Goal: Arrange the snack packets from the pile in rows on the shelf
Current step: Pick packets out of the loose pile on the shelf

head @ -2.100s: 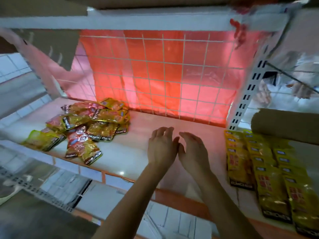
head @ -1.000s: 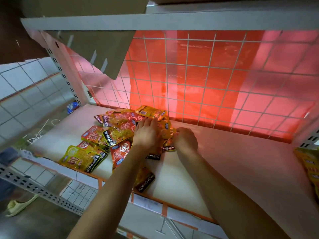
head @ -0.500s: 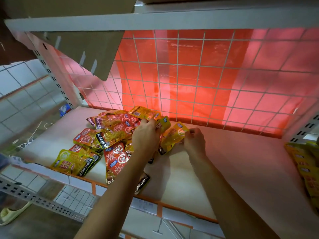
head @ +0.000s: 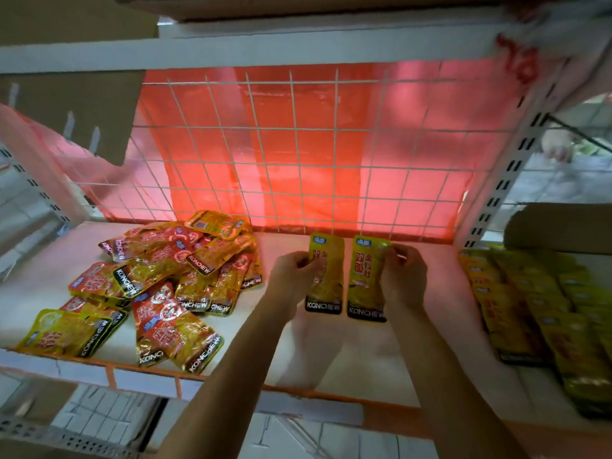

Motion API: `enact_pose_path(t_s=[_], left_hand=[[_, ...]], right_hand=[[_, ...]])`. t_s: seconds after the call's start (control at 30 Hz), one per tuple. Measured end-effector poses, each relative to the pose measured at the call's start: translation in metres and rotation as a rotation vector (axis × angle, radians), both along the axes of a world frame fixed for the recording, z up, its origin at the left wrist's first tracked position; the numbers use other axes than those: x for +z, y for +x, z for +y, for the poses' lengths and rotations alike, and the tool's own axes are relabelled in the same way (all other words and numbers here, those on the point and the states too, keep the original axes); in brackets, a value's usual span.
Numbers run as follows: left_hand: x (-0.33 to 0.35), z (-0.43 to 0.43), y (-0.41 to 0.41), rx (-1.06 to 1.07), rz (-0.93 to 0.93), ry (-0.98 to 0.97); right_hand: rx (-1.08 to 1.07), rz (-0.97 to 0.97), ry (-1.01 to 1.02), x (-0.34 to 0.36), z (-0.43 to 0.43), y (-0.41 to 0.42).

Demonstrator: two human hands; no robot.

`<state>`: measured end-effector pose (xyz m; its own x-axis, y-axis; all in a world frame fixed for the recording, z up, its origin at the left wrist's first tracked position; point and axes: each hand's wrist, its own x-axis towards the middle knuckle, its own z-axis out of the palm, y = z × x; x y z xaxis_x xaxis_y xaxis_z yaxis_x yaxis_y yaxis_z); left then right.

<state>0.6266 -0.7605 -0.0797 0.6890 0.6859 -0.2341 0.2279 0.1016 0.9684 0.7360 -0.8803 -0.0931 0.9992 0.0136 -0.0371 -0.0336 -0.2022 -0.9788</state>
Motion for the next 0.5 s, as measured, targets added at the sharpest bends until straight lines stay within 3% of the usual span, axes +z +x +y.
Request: enact_pose_path(t_s=[0.2,0.5], left_hand=[[0.006,-0.069,0.034,-0.101,-0.007,-0.182],[-0.003,-0.159,0.075,-0.29,0.118,0.007]], right_hand=[[-0.077,-0.017,-0.019,0.005,-0.07,0.023],[-0.145,-0.011,-0.034,0.014,-0.171,0.049]])
